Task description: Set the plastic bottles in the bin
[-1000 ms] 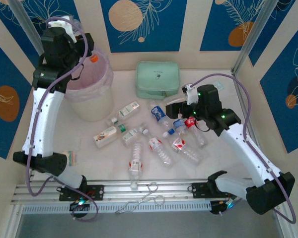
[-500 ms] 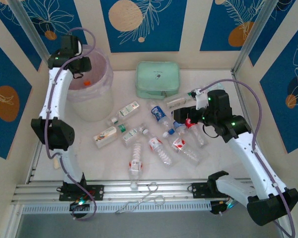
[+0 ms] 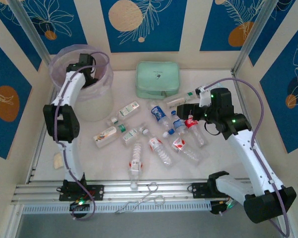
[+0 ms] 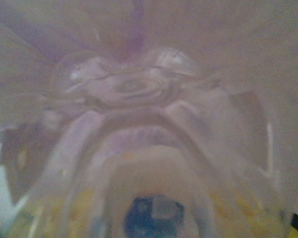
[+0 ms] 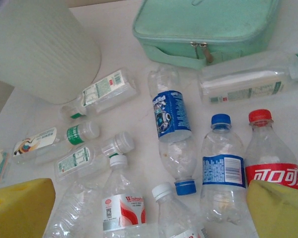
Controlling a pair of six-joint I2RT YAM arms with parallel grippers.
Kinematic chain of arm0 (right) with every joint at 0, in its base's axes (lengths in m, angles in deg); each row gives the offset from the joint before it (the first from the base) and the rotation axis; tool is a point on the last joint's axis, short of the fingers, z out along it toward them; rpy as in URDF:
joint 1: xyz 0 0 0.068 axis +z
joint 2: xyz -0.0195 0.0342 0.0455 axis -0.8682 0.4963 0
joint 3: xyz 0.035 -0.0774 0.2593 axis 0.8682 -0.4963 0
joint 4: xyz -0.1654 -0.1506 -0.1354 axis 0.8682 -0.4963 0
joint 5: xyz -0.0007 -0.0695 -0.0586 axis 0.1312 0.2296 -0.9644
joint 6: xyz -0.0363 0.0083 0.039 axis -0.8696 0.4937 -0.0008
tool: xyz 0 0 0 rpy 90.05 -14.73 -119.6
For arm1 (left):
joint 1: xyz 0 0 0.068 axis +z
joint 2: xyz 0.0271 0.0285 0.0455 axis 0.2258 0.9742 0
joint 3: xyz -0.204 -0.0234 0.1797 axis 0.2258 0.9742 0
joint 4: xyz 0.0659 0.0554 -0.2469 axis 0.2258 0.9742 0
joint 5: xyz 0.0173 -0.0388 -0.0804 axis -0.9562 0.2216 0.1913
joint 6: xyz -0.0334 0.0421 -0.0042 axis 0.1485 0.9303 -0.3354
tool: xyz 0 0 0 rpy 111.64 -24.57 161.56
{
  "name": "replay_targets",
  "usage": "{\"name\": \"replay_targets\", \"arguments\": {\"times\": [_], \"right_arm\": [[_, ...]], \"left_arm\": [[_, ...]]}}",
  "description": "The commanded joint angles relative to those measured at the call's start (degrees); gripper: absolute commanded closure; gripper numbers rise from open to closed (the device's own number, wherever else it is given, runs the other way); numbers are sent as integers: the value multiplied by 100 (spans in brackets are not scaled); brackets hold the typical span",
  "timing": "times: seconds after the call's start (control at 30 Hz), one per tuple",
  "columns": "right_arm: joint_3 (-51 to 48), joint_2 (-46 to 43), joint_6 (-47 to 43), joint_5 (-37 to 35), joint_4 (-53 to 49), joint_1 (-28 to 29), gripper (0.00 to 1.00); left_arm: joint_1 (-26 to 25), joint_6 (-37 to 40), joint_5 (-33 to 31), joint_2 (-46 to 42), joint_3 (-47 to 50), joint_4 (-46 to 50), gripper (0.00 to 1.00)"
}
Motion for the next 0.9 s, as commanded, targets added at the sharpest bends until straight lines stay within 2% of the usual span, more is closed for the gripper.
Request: {"name": "replay_targets", "arguments": {"times": [0.0,0.17,0.23,0.4,0.5,0.87], "right_arm": [[64,-53,221,276,26,-194,1],[-139,-167,418,319,264,-481,1],[-229,-217,459,413,429,-576,1],[-381,-302,698,637,823,-817,1],[-433,-257,817,630,879,-931,1],[-715,-443,802,577,1173,-1071,1]], "left_arm": [[-41,170,124,158,209,-269,100],[-41,165,264,332,399,-495,98],[-41,155,405,330,528,-623,84],[-41,92,550,239,709,-801,19],[-41,125,493,144,692,-787,1],[-41,270,428,-689,56,-363,1]]}}
